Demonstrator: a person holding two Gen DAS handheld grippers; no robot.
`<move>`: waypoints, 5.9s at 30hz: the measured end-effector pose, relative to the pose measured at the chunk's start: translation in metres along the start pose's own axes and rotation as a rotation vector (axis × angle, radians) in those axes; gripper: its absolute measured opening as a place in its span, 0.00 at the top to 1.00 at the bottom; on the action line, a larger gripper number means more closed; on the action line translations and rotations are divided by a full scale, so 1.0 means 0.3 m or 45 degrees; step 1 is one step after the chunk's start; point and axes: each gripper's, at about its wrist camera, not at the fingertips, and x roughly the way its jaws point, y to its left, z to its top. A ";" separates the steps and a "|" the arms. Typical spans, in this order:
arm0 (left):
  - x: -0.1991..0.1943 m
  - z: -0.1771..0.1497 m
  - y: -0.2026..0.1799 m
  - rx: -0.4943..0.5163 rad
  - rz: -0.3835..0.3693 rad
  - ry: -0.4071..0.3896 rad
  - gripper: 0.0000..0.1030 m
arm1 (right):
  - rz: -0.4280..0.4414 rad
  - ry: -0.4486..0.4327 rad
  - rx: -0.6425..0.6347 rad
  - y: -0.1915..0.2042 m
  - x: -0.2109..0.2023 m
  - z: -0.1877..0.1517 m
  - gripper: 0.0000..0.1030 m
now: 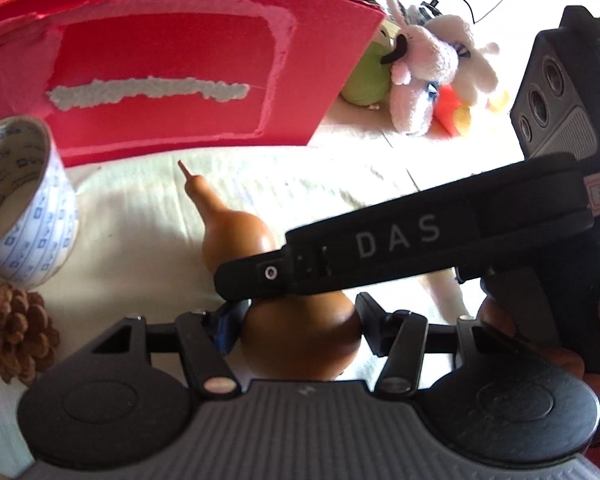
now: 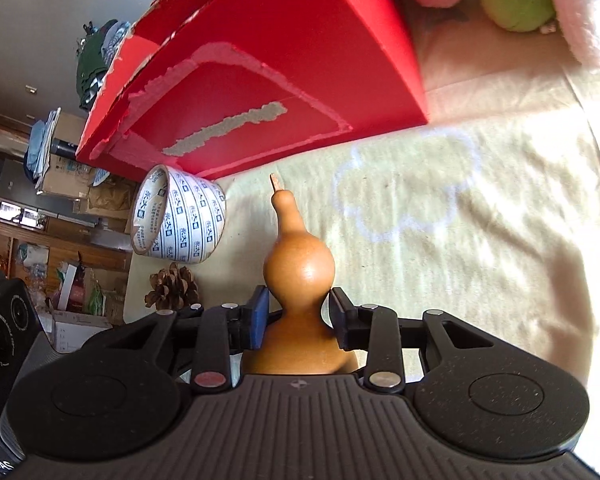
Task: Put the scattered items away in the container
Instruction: 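Lift the gourd with the right gripper over the red container, then lower the gourd beside the slippers and open the right gripper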
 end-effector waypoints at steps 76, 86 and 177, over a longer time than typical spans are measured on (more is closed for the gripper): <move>0.136 0.711 0.551 0.307 0.135 0.569 0.22 | -0.186 0.129 -0.106 0.333 0.376 0.705 0.61; 0.141 0.686 0.535 0.354 0.139 0.605 0.18 | -0.052 -0.059 0.200 0.163 0.262 0.698 0.53; -0.137 0.447 0.344 0.529 0.265 0.450 0.09 | -0.297 -0.403 0.102 0.228 0.170 0.585 0.72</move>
